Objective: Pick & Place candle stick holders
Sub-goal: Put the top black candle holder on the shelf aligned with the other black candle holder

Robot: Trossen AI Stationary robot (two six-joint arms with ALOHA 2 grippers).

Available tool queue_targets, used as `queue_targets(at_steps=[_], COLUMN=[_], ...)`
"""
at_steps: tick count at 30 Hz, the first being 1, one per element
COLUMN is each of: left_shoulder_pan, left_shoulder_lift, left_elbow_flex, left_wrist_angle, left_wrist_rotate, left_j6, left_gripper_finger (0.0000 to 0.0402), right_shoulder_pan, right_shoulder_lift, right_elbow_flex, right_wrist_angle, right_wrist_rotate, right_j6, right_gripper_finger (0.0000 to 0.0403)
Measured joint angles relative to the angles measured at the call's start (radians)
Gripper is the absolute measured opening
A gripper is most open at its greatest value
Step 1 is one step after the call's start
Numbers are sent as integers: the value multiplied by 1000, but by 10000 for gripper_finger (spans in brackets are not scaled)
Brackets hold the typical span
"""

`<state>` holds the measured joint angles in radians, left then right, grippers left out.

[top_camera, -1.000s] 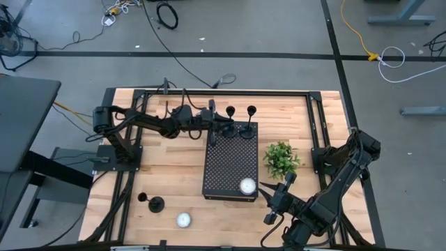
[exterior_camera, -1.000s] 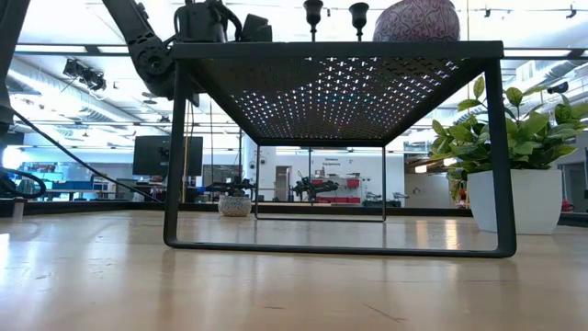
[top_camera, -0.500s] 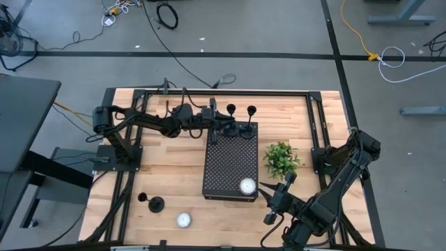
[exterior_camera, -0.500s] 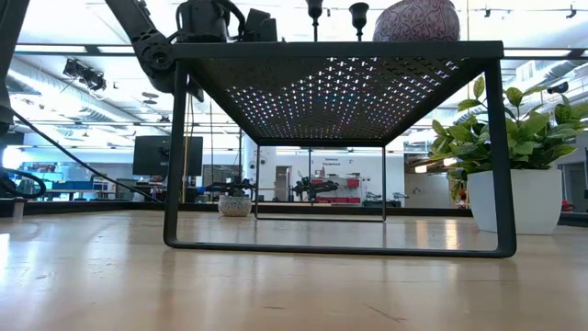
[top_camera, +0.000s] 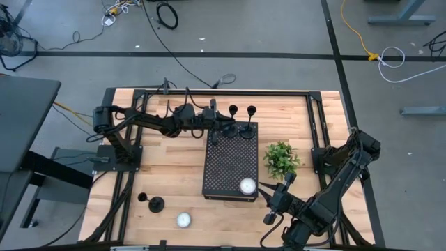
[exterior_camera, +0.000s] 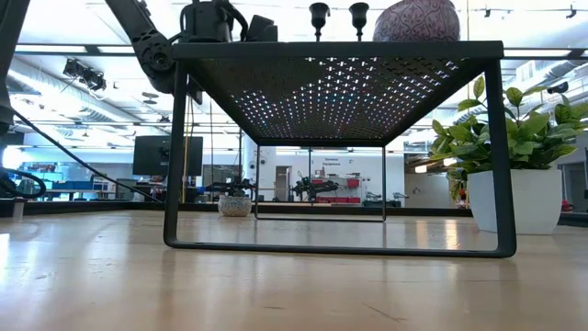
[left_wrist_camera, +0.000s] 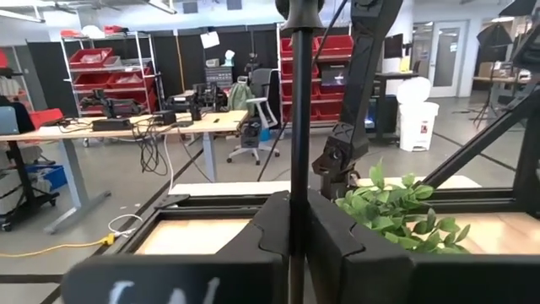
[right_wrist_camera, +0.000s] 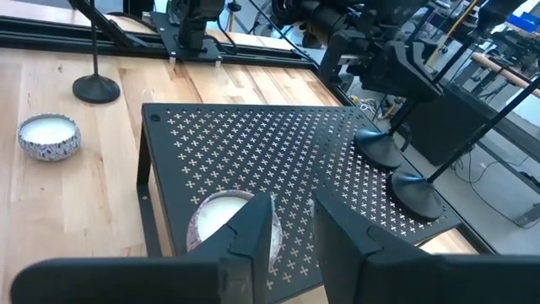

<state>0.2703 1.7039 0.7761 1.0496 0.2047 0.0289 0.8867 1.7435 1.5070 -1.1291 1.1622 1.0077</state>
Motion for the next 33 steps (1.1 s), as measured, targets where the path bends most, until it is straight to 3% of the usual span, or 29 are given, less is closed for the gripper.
queue_targets(at_steps=[12,17,33], left_shoulder_pan=[-11,-28,-28], left_shoulder_lift=[0,0,0], left_elbow_flex=[0,0,0], left_wrist_angle=[0,1,-1], left_wrist_rotate=[0,-64,-97], left_j6=[-18,-17,-13], left_gripper_finger=[24,58,185], right_shoulder_pan=[0,0,0], right_shoulder_lift=[0,0,0], right_elbow_flex=[0,0,0], right_wrist_angle=[6,8,12], right_wrist_rotate=[0,0,0], right_j6=[0,-4,-4], right_gripper_finger=[86,86,86])
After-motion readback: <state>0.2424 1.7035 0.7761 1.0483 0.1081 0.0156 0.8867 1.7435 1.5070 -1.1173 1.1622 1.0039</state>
